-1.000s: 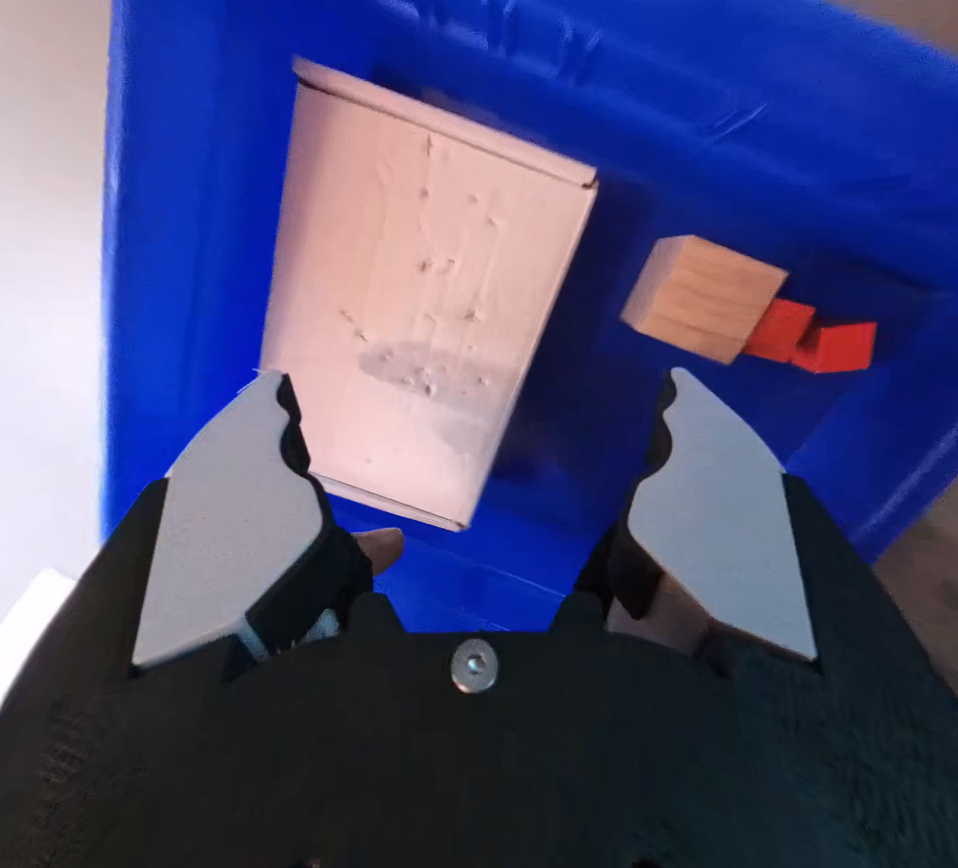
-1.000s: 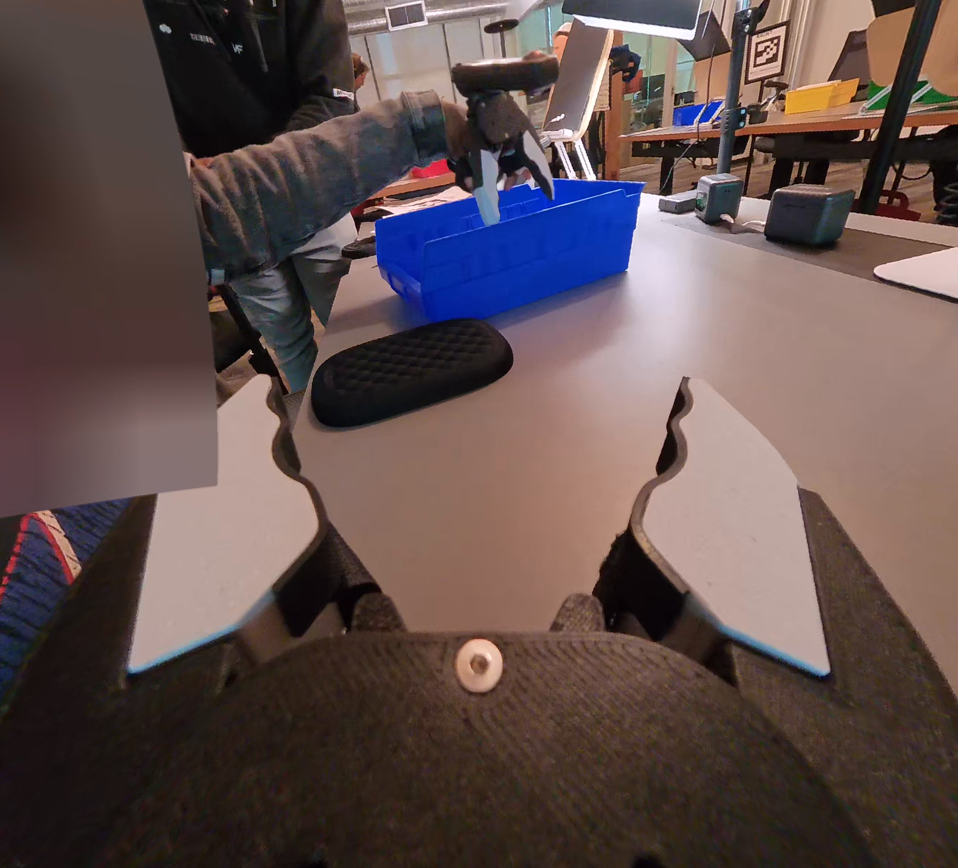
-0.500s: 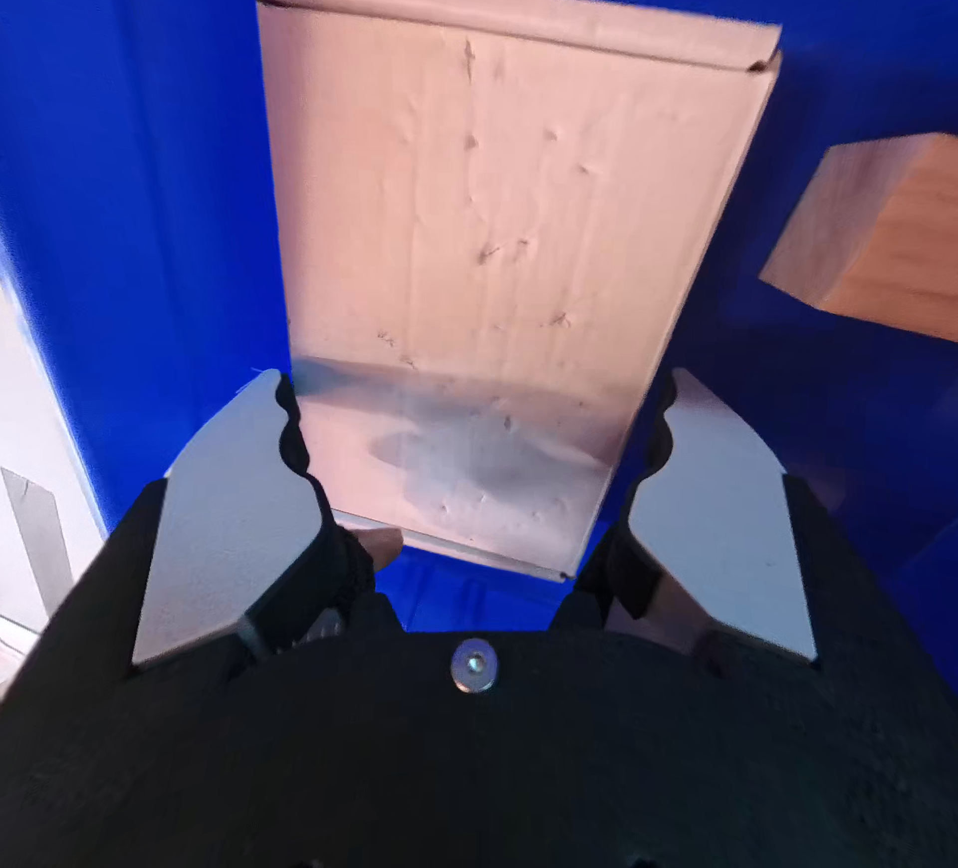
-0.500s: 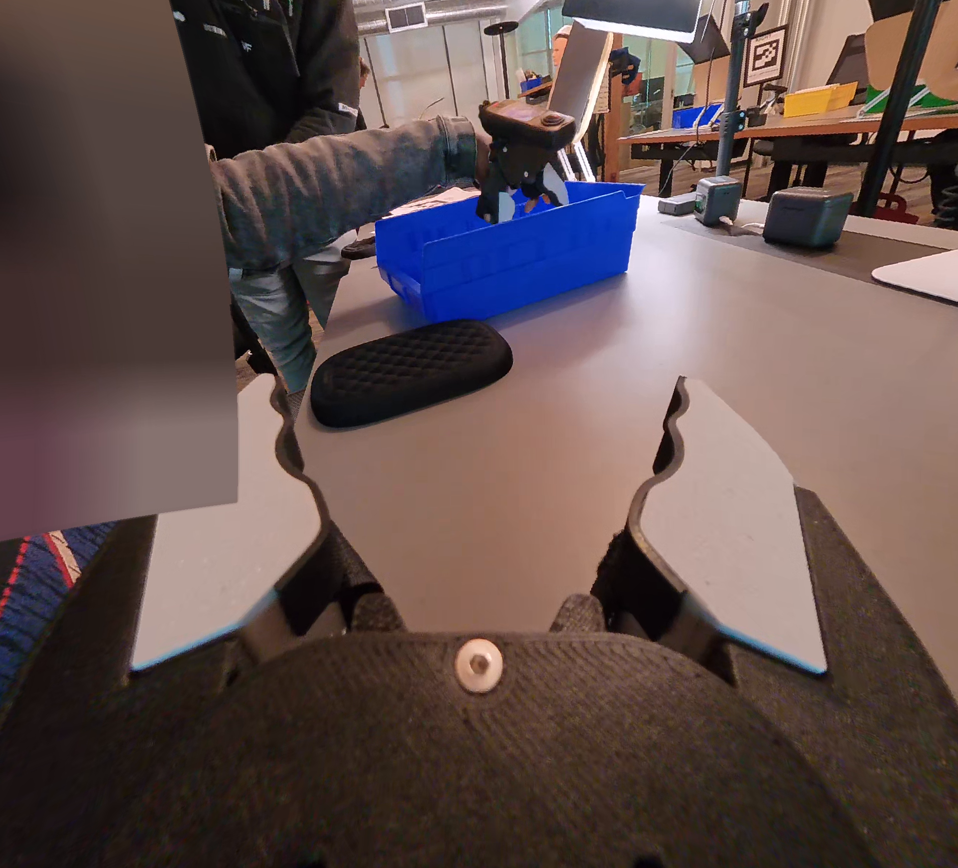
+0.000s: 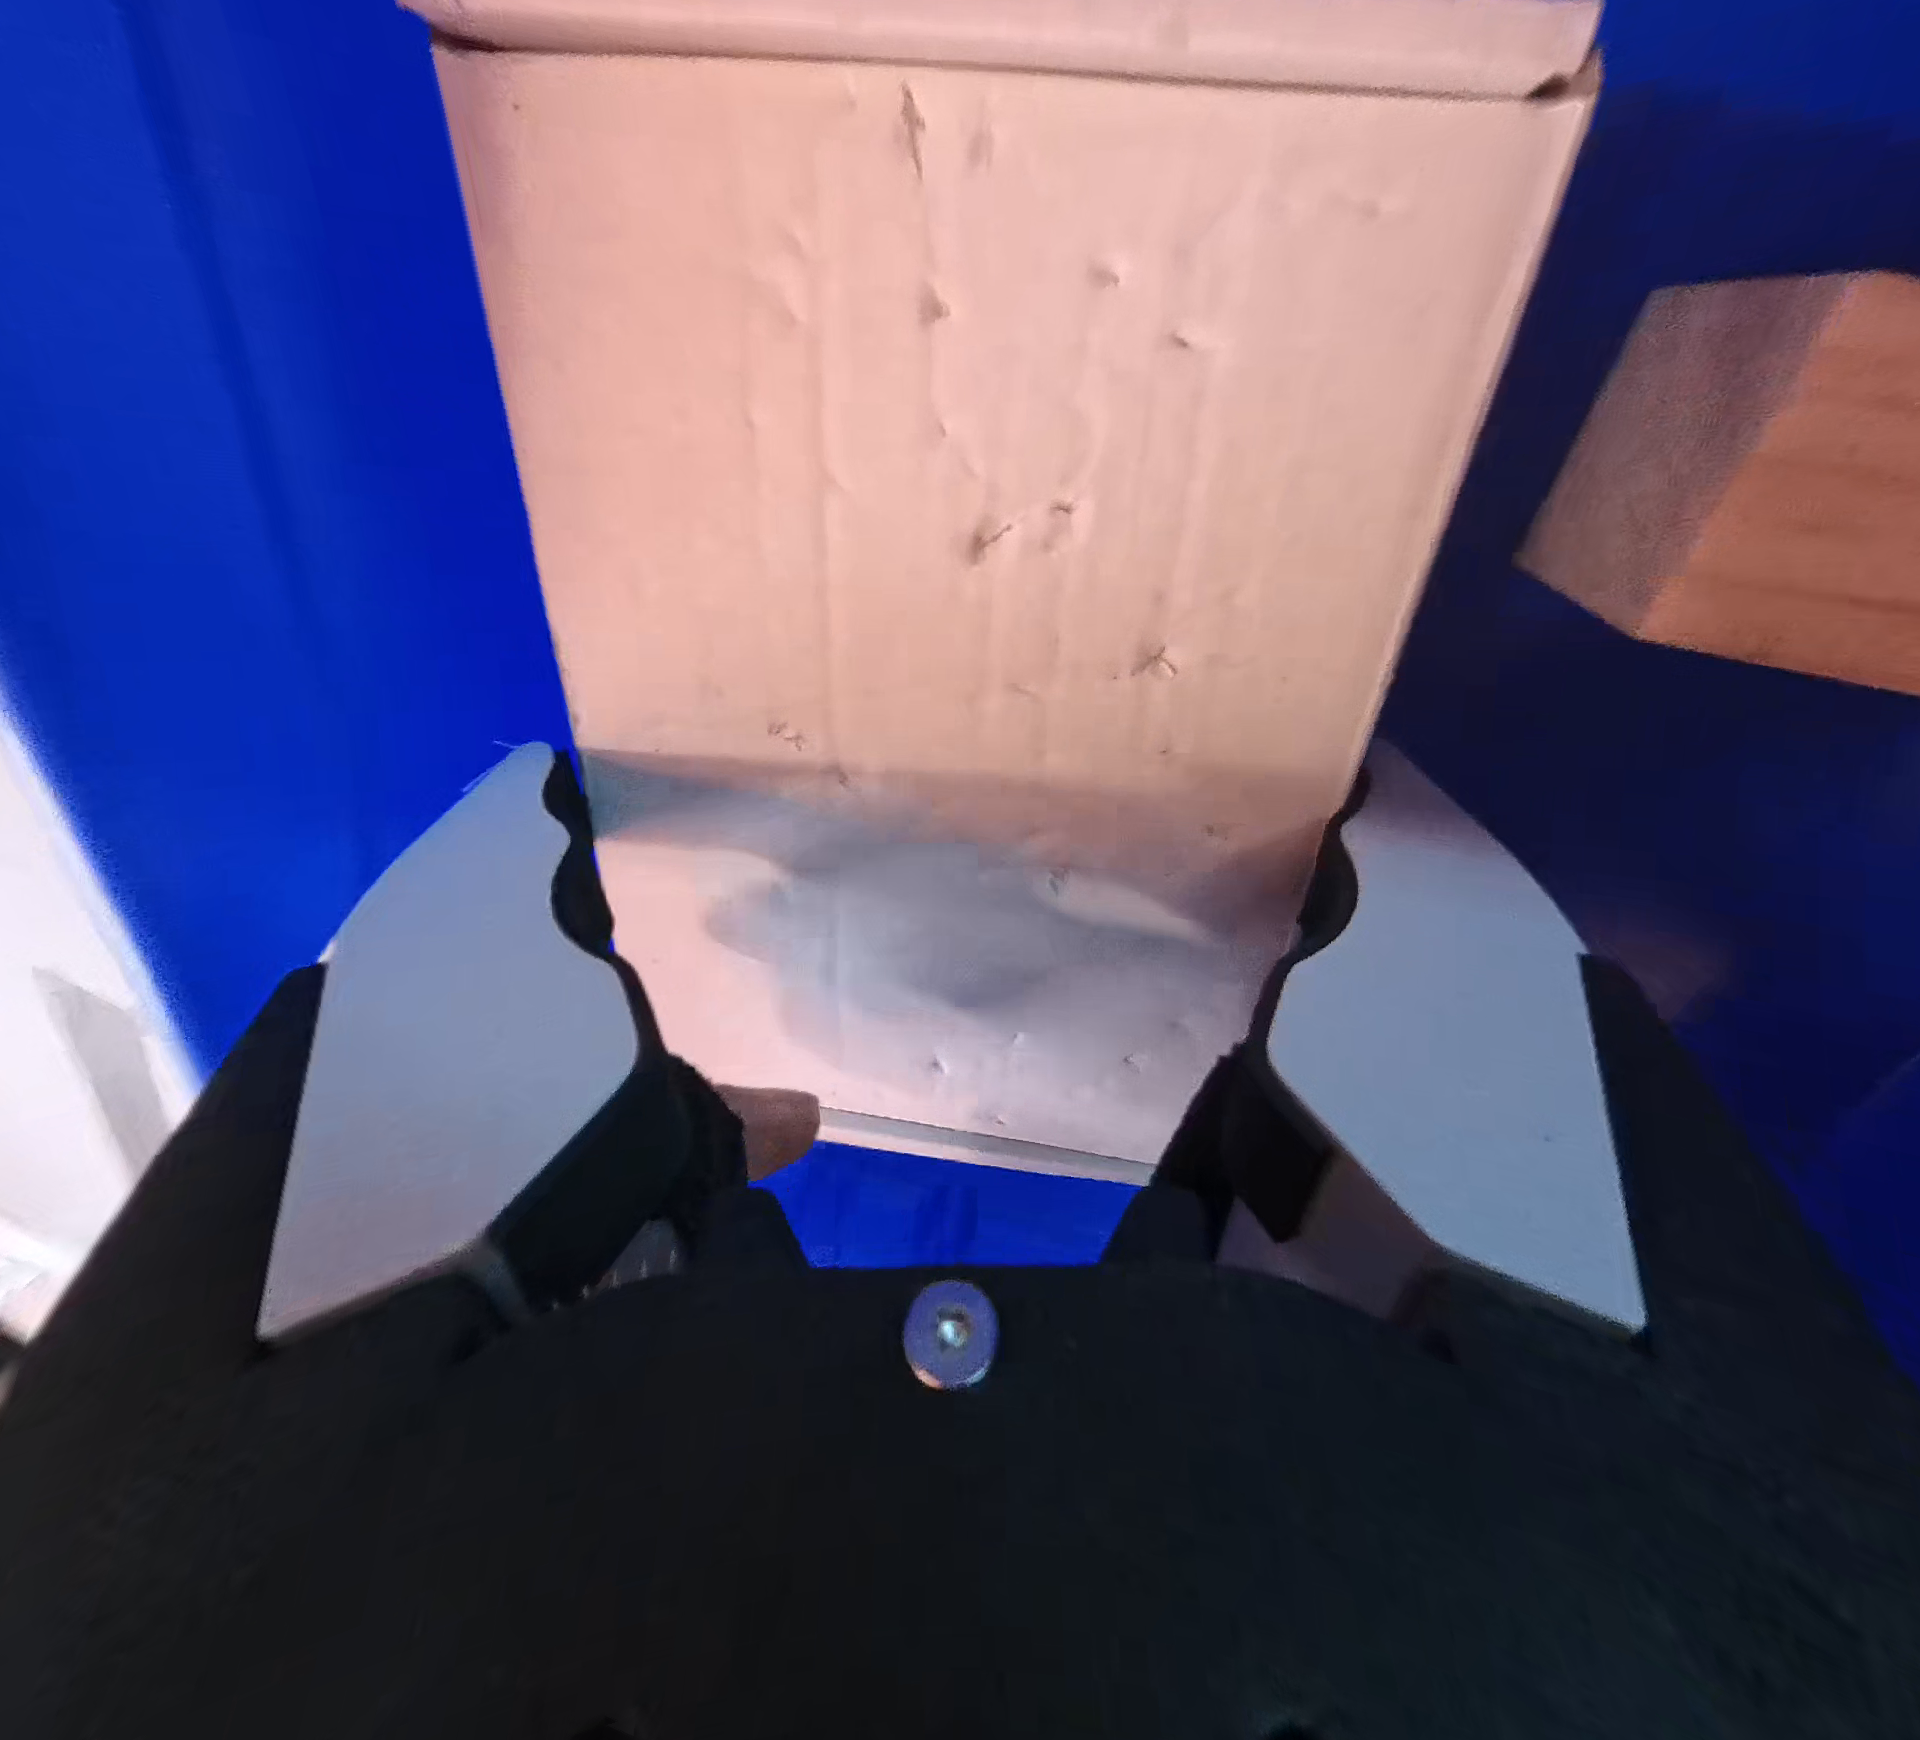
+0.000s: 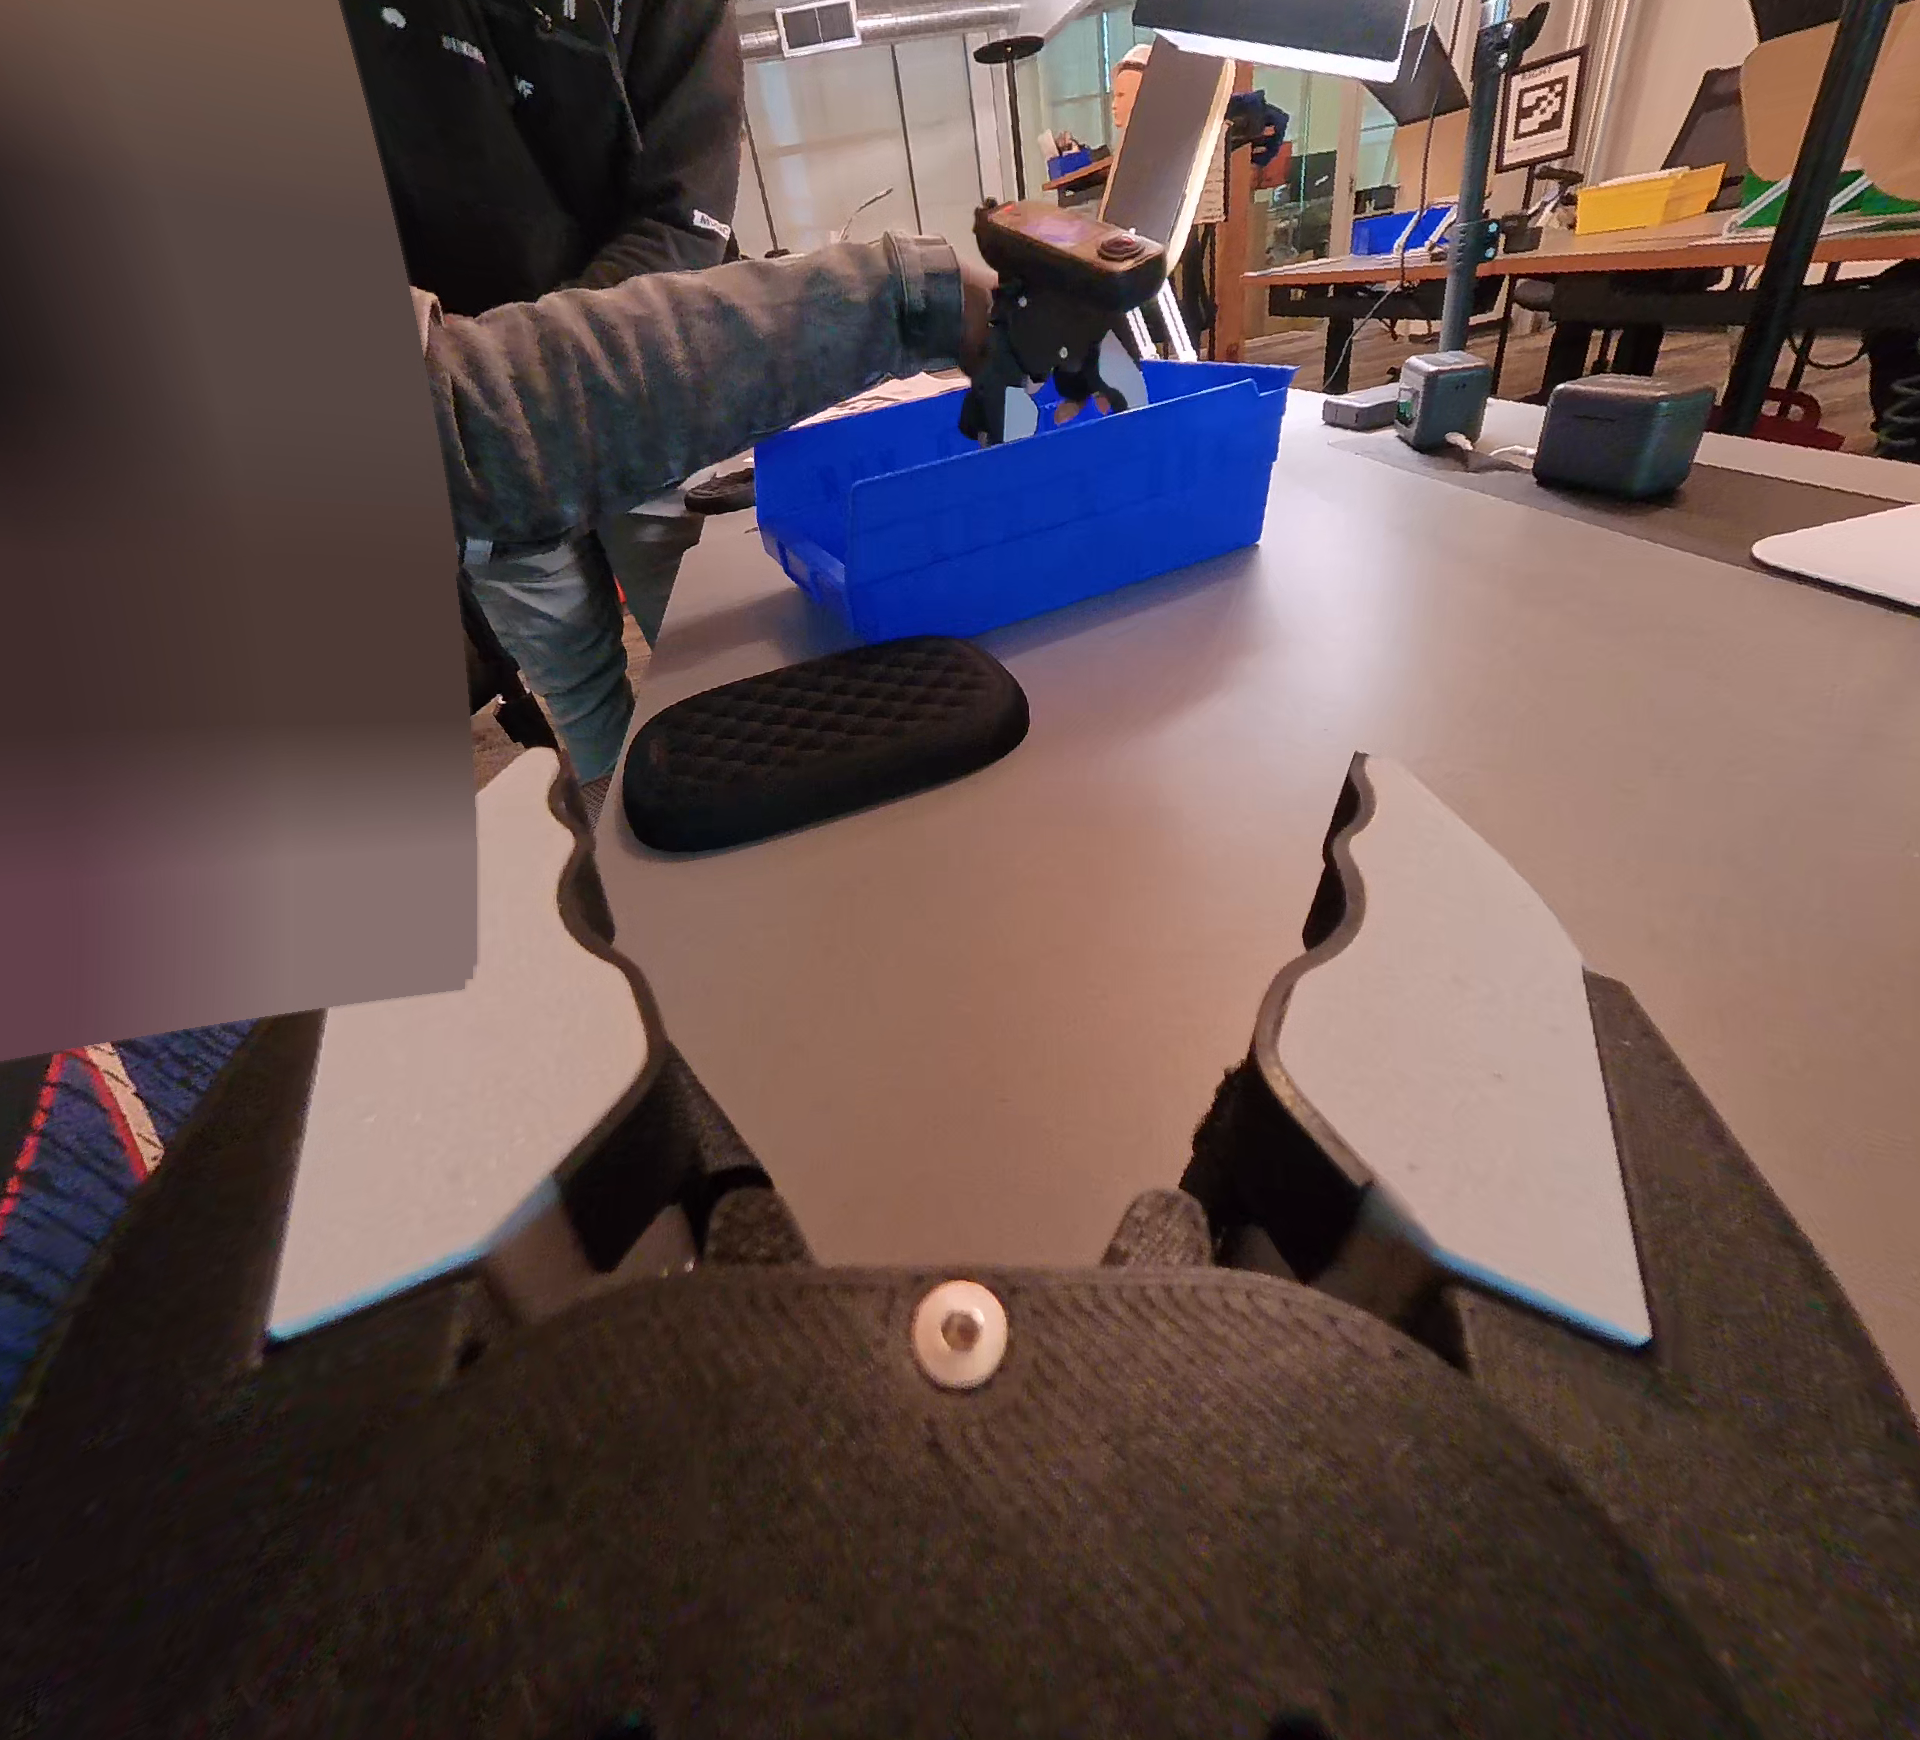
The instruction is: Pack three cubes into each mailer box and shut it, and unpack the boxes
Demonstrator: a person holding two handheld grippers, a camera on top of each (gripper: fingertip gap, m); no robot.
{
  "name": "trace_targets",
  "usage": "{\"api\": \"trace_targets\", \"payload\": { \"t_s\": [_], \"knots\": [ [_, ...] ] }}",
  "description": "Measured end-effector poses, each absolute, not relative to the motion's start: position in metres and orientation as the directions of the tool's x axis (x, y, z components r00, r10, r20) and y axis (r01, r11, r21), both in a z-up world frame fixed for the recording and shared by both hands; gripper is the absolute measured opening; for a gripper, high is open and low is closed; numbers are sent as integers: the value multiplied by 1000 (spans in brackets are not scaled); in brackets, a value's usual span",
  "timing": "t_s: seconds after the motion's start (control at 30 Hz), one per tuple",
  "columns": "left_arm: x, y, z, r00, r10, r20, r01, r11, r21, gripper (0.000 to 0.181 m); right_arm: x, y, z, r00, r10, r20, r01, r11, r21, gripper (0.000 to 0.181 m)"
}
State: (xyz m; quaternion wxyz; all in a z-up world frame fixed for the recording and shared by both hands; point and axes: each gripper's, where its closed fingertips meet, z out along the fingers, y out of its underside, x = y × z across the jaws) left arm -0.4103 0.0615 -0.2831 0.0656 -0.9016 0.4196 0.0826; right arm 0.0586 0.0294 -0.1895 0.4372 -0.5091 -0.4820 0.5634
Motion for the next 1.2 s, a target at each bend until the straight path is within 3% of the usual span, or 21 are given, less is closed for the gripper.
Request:
{"api": "trace_targets", "payload": {
  "t_s": [0.03, 0.5, 0.7, 0.93, 1.2],
  "knots": [
    [-414, 63, -279, 620, -745, -246, -774, -632, -34, 131, 59, 29, -189, -100, 984, -150, -2, -151, -988, 131],
    [-375, 74, -132, 563, -570, -598, -797, -565, -212, 128, 58, 28, -190, -99, 985, -138, 2, -139, -990, 131],
    [-313, 75, -85, 501, -516, -695, -851, -438, -288, 127, 57, 27, -191, -98, 987, -130, 7, -130, -991, 131],
    [-199, 81, -106, 391, -627, -674, -918, -214, -334, 127, 57, 26, -191, -94, 989, -116, 9, -116, -993, 131],
    [-102, 93, -163, 293, -730, -617, -939, -97, -331, 126, 56, 26, -192, -88, 990, -106, 11, -106, -994, 130]
  ]
}}
